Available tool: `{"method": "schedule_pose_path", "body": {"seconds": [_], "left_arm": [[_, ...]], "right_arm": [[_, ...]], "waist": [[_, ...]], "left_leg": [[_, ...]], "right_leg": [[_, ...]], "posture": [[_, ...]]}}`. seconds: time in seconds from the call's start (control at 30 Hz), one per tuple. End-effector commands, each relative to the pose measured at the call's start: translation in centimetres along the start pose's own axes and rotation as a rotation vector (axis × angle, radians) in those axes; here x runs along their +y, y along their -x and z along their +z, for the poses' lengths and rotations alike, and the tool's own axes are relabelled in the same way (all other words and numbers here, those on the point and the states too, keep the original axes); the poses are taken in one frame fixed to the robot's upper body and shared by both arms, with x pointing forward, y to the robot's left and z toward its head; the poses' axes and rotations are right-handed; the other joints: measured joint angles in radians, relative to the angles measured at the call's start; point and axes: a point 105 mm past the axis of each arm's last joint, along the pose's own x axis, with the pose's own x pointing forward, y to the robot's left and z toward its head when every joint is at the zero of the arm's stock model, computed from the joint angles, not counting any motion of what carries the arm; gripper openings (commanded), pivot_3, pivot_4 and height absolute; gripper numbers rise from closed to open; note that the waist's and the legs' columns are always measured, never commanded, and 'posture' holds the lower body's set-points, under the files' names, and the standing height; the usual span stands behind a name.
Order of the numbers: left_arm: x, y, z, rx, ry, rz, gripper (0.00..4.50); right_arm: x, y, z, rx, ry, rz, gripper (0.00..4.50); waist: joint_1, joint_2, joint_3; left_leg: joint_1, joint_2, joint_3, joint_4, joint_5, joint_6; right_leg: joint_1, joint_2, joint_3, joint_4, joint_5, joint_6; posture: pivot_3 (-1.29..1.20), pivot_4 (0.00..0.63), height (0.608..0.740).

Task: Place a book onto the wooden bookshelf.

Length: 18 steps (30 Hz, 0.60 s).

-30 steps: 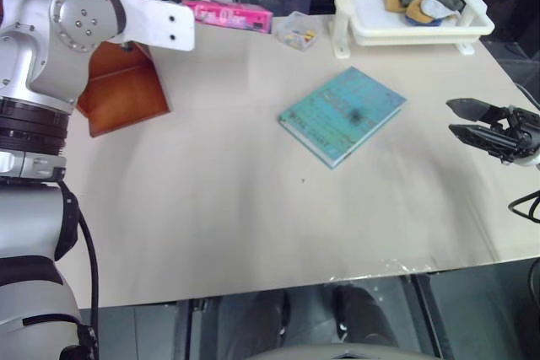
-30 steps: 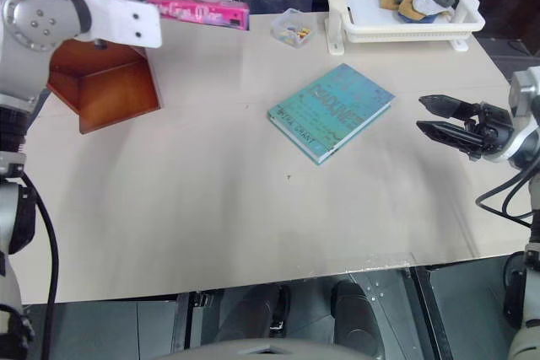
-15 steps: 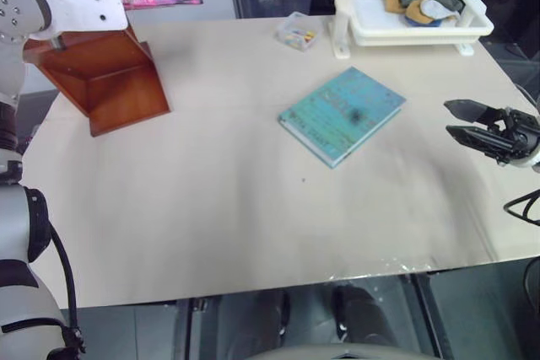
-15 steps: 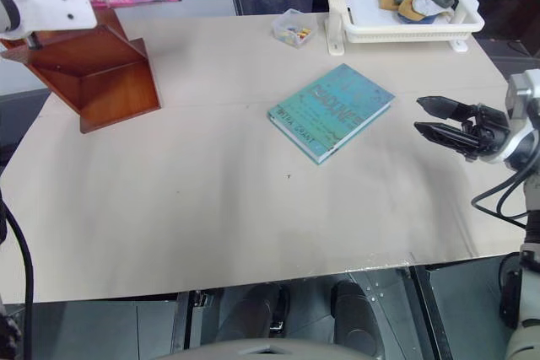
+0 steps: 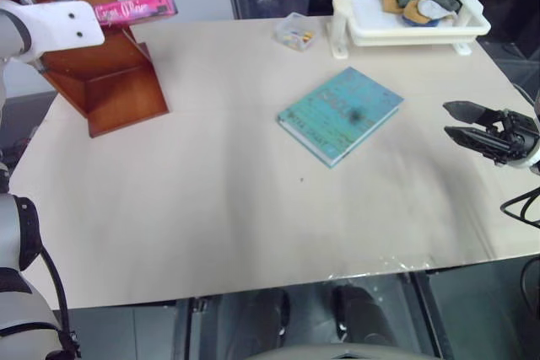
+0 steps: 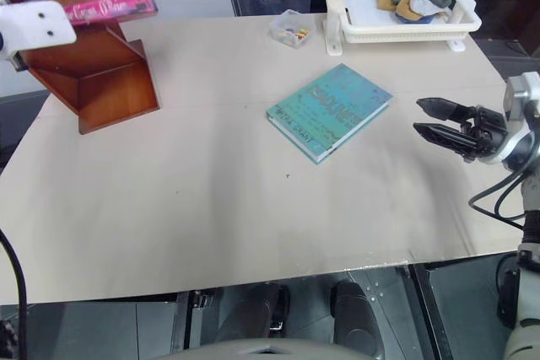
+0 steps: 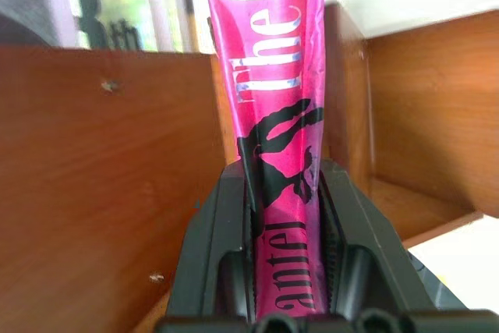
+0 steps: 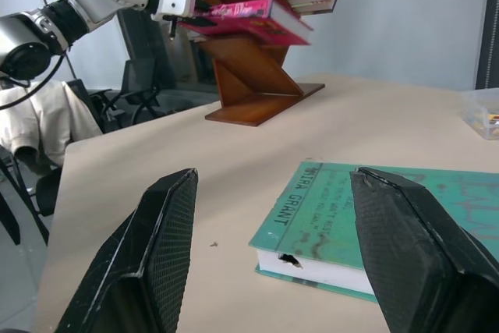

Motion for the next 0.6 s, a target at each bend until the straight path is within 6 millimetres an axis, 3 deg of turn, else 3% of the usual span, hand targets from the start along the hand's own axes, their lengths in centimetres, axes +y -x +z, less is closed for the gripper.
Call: {"method": "schedule_pose_path", "body": {"seconds": [0.03,0.33,0.5,0.6], "left_arm": [[1.4,1.3,-1.5,0.015,0.031,0.060,0.52],[0.7,1.3,-2.9,0.055,0.050,0.046,0.52],[0.2,1.2,-3.6,0.082,0.061,0.033,0.52],[0.0,1.0,-3.7,0.084,0.065,0.022,0.52]], "right_arm": [[0.4,0.1,1.7,-0.026,0.064,0.025,3.18],[0.6,-0.5,3.6,-0.057,0.109,0.071,3.18],[1.8,-1.7,5.6,-0.096,0.124,0.178,3.18],[2.3,-2.3,5.6,-0.070,0.120,0.216,3.18]], "waist": [[0.000,0.000,0.000],[-0.010,0.000,0.000],[-0.026,0.000,0.000],[-0.026,0.000,0.000]], "left_leg": [[0.000,0.000,0.001,0.000,0.000,0.000],[0.000,0.001,0.006,0.000,0.000,0.000],[0.001,0.001,0.007,0.000,0.000,0.000],[0.001,0.001,0.008,0.000,0.000,0.000]], "right_leg": [[0.000,0.000,0.000,0.000,0.000,0.000],[-0.004,-0.001,0.003,0.003,0.000,0.000],[-0.004,0.000,0.004,0.004,0.000,0.000],[-0.005,0.000,0.005,0.004,0.000,0.000]], "posture": [[0.00,0.150,0.740],[0.00,0.150,0.740],[0.00,0.150,0.740],[0.00,0.150,0.740]]}}
